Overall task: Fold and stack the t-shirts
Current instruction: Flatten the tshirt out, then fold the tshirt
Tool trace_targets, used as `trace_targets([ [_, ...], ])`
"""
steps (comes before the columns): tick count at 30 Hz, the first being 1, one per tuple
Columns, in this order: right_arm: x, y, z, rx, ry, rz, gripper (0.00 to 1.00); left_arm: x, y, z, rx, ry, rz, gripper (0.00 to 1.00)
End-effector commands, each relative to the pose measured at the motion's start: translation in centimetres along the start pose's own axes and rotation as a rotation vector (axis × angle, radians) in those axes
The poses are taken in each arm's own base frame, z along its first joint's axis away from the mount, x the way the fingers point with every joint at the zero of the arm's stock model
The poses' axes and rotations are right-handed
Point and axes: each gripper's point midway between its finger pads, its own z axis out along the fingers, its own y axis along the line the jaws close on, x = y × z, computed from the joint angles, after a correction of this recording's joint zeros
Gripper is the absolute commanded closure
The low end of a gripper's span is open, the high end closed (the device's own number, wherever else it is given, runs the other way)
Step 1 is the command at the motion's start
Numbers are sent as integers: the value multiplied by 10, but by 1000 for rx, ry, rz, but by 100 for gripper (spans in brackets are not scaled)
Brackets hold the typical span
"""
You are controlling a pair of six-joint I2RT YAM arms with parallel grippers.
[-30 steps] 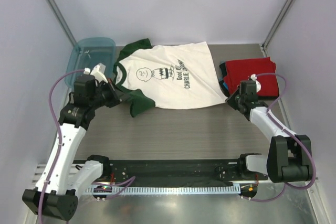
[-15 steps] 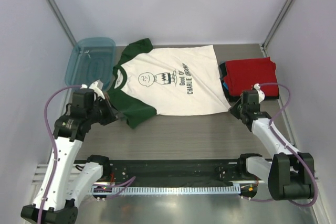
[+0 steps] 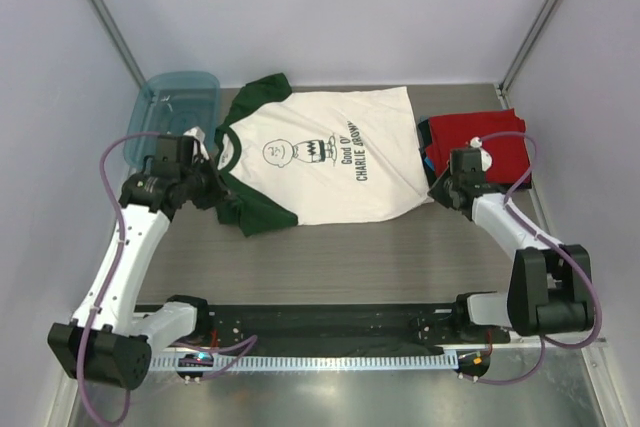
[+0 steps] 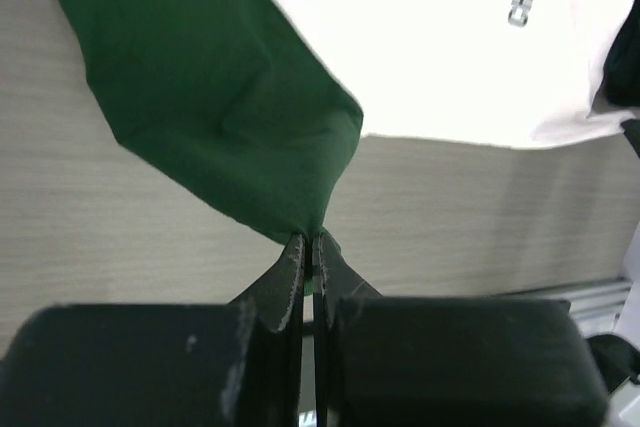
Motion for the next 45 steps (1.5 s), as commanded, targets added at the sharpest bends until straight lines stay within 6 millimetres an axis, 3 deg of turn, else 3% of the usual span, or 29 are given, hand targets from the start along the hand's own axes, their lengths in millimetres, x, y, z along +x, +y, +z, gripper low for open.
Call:
trace_targets([
  [1,-36,27,2,-34,-77,-18,99,-53,-19,-14,31,-165,46,100],
  [8,-53,51,27,-30,-56,-21,99,-98,-16,-10,-28,-217,48,100],
  [12,-64,69,43,-39,-48,-24,99,-124,-13,5,-57,-202,31,100],
  [13,-66,70,45,-33,-51,-21,99,-126,-10,18,-76,-170,26,100],
  [18,-86,81,55,-17,-85,-16,99,-150,-13,38,-89,-159,13,100],
  [23,-98,88,67,0,-93,-20,99,-159,-15,59,-76,-124,-11,100],
  [29,-106,89,79,24,-101,-13,99,-185,-17,71,-112,-139,-15,100],
  [38,-114,94,85,27,-105,-10,99,-214,-23,78,-125,-170,-5,100],
  [45,-120,102,87,8,-109,-9,99,-222,-14,82,-181,-146,3,100],
])
